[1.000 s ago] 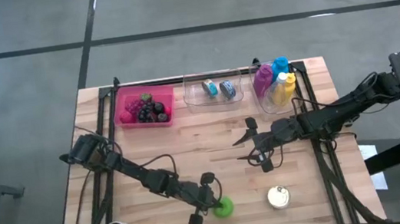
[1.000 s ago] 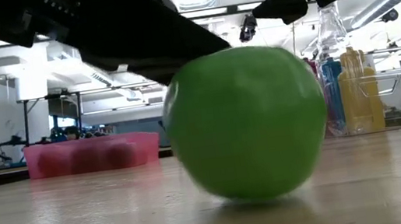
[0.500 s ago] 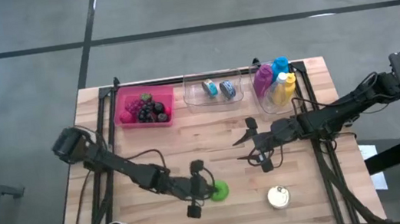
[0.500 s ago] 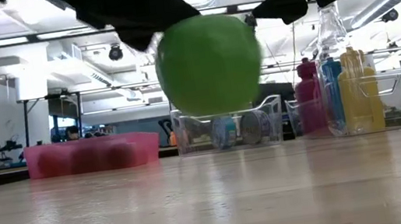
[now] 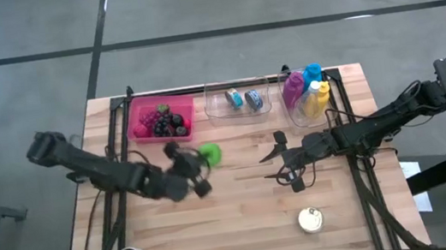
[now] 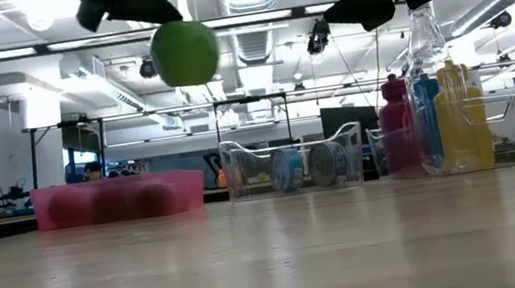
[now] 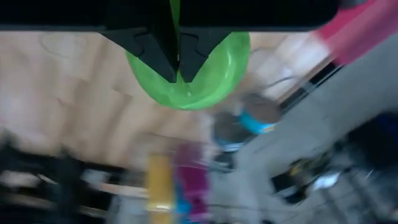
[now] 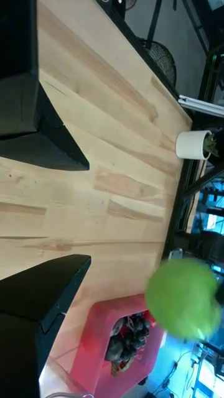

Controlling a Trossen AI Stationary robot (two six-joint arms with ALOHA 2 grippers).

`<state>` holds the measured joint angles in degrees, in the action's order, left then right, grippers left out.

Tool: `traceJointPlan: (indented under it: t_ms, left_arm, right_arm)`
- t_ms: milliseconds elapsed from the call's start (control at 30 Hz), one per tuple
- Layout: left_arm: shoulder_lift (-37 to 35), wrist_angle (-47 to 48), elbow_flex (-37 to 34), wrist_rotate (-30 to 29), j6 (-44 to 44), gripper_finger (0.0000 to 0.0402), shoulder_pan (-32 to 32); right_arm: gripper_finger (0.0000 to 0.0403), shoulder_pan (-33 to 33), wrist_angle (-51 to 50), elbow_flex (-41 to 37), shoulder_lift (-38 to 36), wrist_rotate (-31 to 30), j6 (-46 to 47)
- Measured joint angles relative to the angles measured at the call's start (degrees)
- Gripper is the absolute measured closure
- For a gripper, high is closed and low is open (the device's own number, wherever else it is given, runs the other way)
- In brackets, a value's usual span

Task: Pick & Place Food Item
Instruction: Put the green apple into the pink bin

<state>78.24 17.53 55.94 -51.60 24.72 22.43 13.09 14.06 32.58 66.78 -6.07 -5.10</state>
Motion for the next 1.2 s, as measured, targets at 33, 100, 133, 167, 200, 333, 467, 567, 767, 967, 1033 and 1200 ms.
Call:
traceJointPlan:
  t_ms: [33,100,133,167,200,333,467,567,767,967,1033,1200]
  left_arm:
    - [-1.51,1.90,0.00,-0.15,1.96,0.0401,-1.20]
    - [-3.95,5.46,0.00,-0.26,5.43,0.0401,-4.19]
    - [-5.05,7.10,0.00,-0.26,6.68,0.0401,-5.87]
    - [-6.08,8.59,0.00,-0.22,7.65,0.0401,-7.64]
    - [-7.03,9.87,-0.02,-0.01,8.41,0.0401,-9.75]
    - [-9.51,11.62,-0.02,4.97,8.77,0.0401,-18.92]
    - [-9.81,11.58,-0.11,12.02,8.49,0.0401,-28.70]
    - [-9.53,10.45,-1.35,15.53,8.33,0.0401,-35.33]
    - [-9.25,1.50,-7.40,20.91,8.46,0.0401,-44.60]
    - [-9.25,-11.90,-14.55,24.20,8.27,0.0401,-48.59]
    - [-9.25,-15.17,-16.61,23.85,8.27,0.0401,-49.50]
    - [-9.25,-23.79,-21.75,22.39,8.81,0.0401,-51.13]
  right_arm:
    - [0.0175,0.02,0.00,0.00,0.00,0.02,0.00]
    - [0.0175,-0.01,-0.02,0.00,0.00,0.00,0.00]
    - [0.0175,0.02,-0.02,0.00,0.00,0.02,0.00]
    - [0.0175,0.00,-0.04,0.00,0.00,0.00,-0.01]
    - [0.0174,-0.01,-0.02,0.00,0.00,0.00,0.00]
    - [0.0175,0.00,-0.09,0.00,0.00,0.00,-0.02]
    - [0.0175,0.02,-0.11,0.00,0.00,0.00,-1.58]
    - [0.0175,0.02,-0.09,0.00,0.00,0.00,-2.38]
    - [0.0175,0.01,-0.09,0.00,0.00,0.00,-2.61]
    - [0.0174,0.02,-0.04,0.00,0.00,0.00,-2.88]
    - [0.0175,0.02,-0.04,0.00,0.00,0.01,-2.99]
    - [0.0175,0.02,-0.04,0.00,0.00,0.00,-3.01]
